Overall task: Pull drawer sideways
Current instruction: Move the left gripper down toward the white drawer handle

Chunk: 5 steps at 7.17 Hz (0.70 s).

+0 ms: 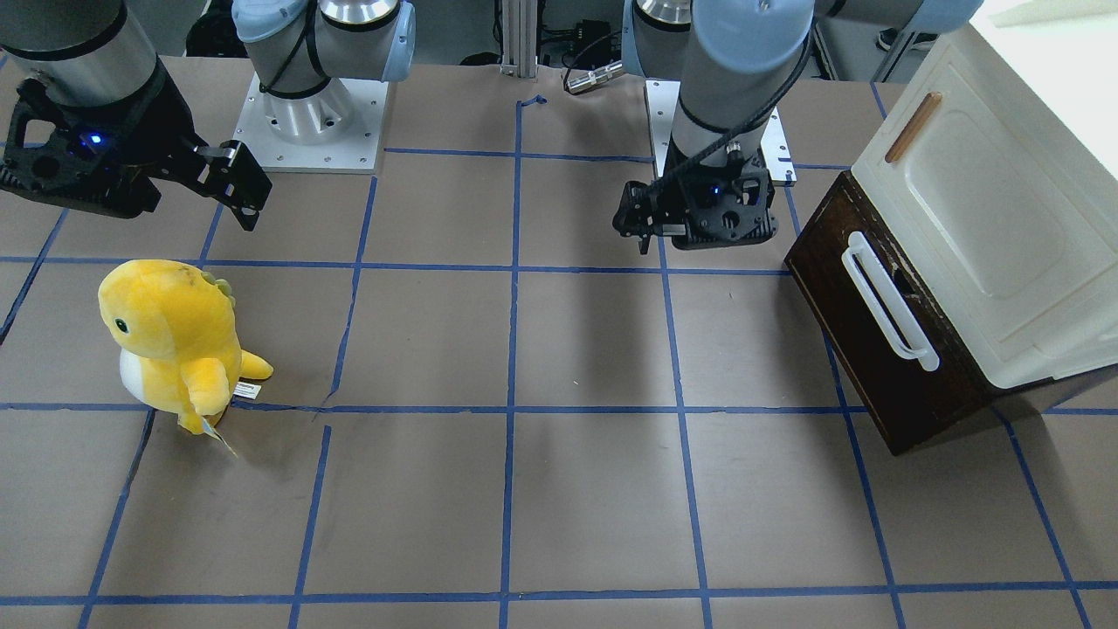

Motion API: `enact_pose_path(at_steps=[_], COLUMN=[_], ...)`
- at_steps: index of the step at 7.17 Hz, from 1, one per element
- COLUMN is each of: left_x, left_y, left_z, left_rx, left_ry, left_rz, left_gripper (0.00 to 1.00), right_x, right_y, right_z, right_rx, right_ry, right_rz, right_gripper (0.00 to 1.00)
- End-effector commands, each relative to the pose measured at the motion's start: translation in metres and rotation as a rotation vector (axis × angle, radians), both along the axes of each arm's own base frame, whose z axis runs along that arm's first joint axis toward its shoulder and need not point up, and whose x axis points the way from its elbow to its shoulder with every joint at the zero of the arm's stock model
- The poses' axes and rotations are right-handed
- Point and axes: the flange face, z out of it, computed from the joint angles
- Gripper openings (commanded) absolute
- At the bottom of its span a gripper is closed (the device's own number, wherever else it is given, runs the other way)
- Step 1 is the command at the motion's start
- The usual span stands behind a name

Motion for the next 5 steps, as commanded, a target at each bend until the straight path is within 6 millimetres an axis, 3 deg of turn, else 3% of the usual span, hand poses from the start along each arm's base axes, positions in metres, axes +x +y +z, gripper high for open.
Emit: enact_pose_path(at_steps=[1,3,5], left_x=[0.009,0.011,0.028], left_y=[0.009,0.022,0.038], left_z=[-0.072,-0.119,-0.156], left_rx=[0.106,0.147,0.203], left_ry=[-0.228,-0.455,-0.759], left_rz=[0.011,-0.007,-0.095], left_gripper=[1.0,1.0,1.0], right_x=[0.0,-0.001,0.0], right_y=[0.0,0.0,0.0], right_z=[0.0,0.0,0.0], right_rx=[0.0,0.0,0.0], right_ry=[0.0,0.0,0.0], right_rz=[0.0,-0.001,0.0], right_gripper=[1.0,1.0,1.0])
